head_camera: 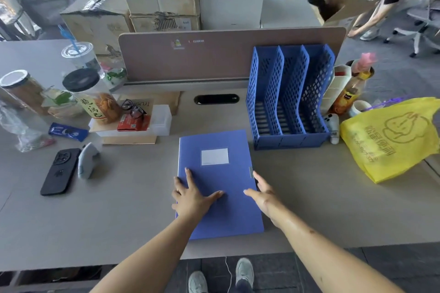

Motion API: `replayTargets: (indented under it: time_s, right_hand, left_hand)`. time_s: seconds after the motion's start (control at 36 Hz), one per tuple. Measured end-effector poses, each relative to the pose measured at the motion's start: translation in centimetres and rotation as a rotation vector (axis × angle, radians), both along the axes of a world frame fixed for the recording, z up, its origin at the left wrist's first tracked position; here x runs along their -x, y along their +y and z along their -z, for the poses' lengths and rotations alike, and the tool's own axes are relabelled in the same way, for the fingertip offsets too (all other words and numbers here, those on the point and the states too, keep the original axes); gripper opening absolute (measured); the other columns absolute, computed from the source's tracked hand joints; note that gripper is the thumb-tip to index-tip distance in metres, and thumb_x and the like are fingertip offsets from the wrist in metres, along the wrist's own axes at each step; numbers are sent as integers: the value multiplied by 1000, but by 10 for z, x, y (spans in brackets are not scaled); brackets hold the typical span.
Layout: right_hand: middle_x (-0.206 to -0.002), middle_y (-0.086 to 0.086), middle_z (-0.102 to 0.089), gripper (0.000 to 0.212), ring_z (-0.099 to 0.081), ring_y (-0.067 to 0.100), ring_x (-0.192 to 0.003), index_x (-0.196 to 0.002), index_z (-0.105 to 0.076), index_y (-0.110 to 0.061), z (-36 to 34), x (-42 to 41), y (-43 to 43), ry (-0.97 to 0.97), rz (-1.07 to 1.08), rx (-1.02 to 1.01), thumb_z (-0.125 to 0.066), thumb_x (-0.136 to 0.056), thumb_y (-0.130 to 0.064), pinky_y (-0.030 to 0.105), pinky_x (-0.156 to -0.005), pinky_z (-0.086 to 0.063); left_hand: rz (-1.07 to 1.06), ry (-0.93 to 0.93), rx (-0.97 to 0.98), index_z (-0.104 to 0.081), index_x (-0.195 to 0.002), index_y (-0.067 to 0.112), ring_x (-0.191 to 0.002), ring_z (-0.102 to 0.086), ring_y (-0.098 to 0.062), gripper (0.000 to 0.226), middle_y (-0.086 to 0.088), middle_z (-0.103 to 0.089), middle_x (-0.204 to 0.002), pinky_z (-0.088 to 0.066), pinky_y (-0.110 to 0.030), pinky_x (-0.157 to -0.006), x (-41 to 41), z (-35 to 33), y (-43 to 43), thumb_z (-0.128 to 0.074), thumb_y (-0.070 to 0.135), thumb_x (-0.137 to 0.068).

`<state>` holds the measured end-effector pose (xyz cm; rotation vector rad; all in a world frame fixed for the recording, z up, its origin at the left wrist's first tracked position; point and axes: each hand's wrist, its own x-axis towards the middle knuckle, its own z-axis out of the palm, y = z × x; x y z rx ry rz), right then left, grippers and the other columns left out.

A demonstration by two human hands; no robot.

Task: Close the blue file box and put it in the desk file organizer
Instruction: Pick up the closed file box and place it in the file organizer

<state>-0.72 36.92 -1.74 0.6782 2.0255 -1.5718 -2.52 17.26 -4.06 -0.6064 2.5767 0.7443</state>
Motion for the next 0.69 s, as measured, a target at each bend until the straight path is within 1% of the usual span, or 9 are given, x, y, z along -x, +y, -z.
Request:
replayTargets:
  time_s: [0.25,0.36,0.44,0.47,0.5,0.53,0.56,0.61,0.69]
  right_hand:
    - [-156,-6,-29,73,-39,21,-140,-150,-26,-32,10,0,-2,4,-34,-76,-60,-87,-19,25,-96,-37]
    - [-161,-16,-5,76,-22,10,-147,-152,-16,-33,17,2,-10,13,-148,-176,-58,-89,-28,17,-93,-31]
    - [-161,-16,2,73,-31,11,-143,-153,-10,-33,19,5,-12,7,-198,-266,-51,-93,-26,16,-84,-37]
    - [-161,-16,0,72,-46,10,-131,-152,-11,-35,22,8,-11,8,-208,-276,-50,-93,-23,16,-77,-42]
    - [-161,-16,-4,70,-61,9,-104,-151,-13,-38,23,10,-10,3,-212,-283,-49,-93,-20,16,-67,-44]
    - [-161,-16,-9,69,-58,9,-72,-150,-16,-40,25,12,-7,-7,-211,-285,-48,-93,-19,17,-58,-43]
    - [-160,-16,-13,69,-44,10,-54,-149,-17,-43,27,14,-5,-19,-210,-287,-47,-93,-18,18,-53,-41]
    - [-159,-14,-19,68,-32,11,-46,-148,-18,-46,29,17,0,-45,-223,-292,-46,-92,-19,21,-49,-39]
    - [-155,-13,-32,70,-48,17,-53,-148,-17,-48,27,15,2,1,-201,-280,-47,-92,-19,27,-58,-46]
  left_hand:
    - [18,0,73,13,-151,34,-140,-18,-37,134,-9,7,-162,-30,-56,-104,-1,4,7,-65,83,-54]
    - [29,-1,90,14,-151,33,-140,-18,-37,134,-10,8,-162,-31,-56,-103,0,6,7,-63,85,-55]
    - [33,-7,85,15,-150,33,-141,-17,-38,134,-10,8,-162,-30,-56,-104,1,7,6,-63,85,-55]
    - [34,-11,84,16,-150,33,-141,-17,-38,134,-10,8,-162,-30,-57,-104,1,8,6,-63,85,-55]
    - [34,-17,81,16,-150,33,-141,-16,-38,134,-10,8,-162,-30,-57,-104,1,8,6,-63,85,-55]
    - [34,-21,77,16,-151,33,-141,-16,-38,134,-9,8,-163,-30,-57,-104,2,8,5,-63,85,-55]
    - [35,-24,74,16,-151,34,-141,-16,-37,134,-9,9,-163,-31,-58,-104,2,7,5,-64,85,-55]
    - [40,-32,58,15,-151,35,-141,-18,-37,134,-8,9,-163,-31,-57,-105,2,6,3,-65,84,-55]
    - [35,-32,-1,11,-150,40,-139,-23,-37,133,-2,9,-162,-32,-54,-105,1,5,-4,-69,81,-53]
